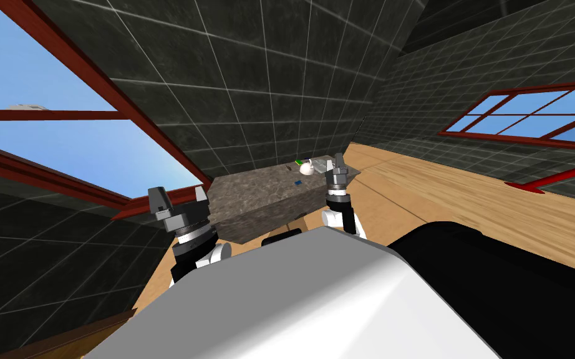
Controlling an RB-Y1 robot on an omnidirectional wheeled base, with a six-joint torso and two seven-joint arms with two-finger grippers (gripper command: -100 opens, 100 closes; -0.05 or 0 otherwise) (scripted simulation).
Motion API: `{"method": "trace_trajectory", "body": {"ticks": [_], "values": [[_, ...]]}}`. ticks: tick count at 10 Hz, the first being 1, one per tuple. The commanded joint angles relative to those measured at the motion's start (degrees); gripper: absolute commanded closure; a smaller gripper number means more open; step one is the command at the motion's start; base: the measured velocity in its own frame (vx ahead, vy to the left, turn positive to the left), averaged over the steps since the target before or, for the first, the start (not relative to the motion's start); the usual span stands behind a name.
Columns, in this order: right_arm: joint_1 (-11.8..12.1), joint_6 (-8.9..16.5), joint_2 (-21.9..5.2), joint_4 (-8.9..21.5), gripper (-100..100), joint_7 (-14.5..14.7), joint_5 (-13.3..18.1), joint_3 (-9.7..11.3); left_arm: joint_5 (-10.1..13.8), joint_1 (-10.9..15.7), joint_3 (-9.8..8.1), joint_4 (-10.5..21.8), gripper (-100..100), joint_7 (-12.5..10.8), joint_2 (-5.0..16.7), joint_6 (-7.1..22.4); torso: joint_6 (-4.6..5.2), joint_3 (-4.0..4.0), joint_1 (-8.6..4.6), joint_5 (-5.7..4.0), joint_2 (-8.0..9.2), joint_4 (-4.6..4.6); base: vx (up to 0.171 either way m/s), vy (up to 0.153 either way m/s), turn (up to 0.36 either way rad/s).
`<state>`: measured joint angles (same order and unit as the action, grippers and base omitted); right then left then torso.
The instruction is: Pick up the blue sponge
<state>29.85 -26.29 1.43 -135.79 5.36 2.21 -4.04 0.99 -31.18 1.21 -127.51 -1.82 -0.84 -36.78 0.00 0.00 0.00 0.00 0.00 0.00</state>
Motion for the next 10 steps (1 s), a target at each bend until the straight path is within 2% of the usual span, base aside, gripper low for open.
{"method": "trace_trajectory", "body": {"ticks": [1, 3, 4, 6, 7, 9, 10], "values": [[-0.02, -0.06, -2.54, 0.61, -100, 0.10, 0.72, -0.41, 0.00, 0.00, 0.00, 0.00, 0, 0.00, 0.00, 0.00, 0.00, 0.00, 0.00, 0.00, 0.00, 0.00, -0.025, 0.004, 0.022], [-0.13, -0.25, -5.96, 2.12, -100, 0.32, 2.39, -1.32, 0.00, 0.01, 0.00, 0.00, 0, 0.00, 0.00, 0.00, 0.00, 0.11, -0.04, -0.01, 0.20, 0.04, -0.069, 0.006, 0.047], [-0.13, -0.25, -6.57, 2.12, -100, 0.32, 2.39, -1.32, 0.00, 0.01, 0.00, 0.00, 0, 0.00, 0.00, 0.00, -0.01, 0.14, 0.02, 0.00, 0.25, 0.05, -0.055, 0.018, 0.021], [-0.37, -0.60, -10.42, 4.53, -100, 0.64, 4.88, -2.54, 0.00, 0.01, 0.00, 0.00, 0, 0.00, 0.00, 0.00, -0.01, 0.13, 0.02, 0.00, 0.22, 0.05, -0.069, 0.011, 0.066], [-0.37, -0.60, -11.10, 4.53, -100, 0.64, 4.88, -2.54, 0.00, 0.01, 0.00, 0.00, 0, 0.00, 0.00, 0.00, -0.01, 0.17, 0.01, 0.00, 0.30, 0.06, -0.065, 0.007, 0.033], [-0.78, -1.16, -14.96, 7.83, -100, 1.02, 8.06, -3.90, 0.00, 0.01, 0.00, 0.00, 0, 0.00, 0.00, 0.00, -0.01, 0.14, 0.00, 0.00, 0.25, 0.06, -0.071, 0.012, 0.107], [-0.78, -1.16, -15.97, 7.83, -100, 1.02, 8.06, -3.90, 0.00, 0.01, 0.00, 0.00, 0, 0.00, 0.00, 0.00, -0.01, 0.17, 0.02, 0.00, 0.29, 0.06, -0.060, 0.009, 0.046]]}}
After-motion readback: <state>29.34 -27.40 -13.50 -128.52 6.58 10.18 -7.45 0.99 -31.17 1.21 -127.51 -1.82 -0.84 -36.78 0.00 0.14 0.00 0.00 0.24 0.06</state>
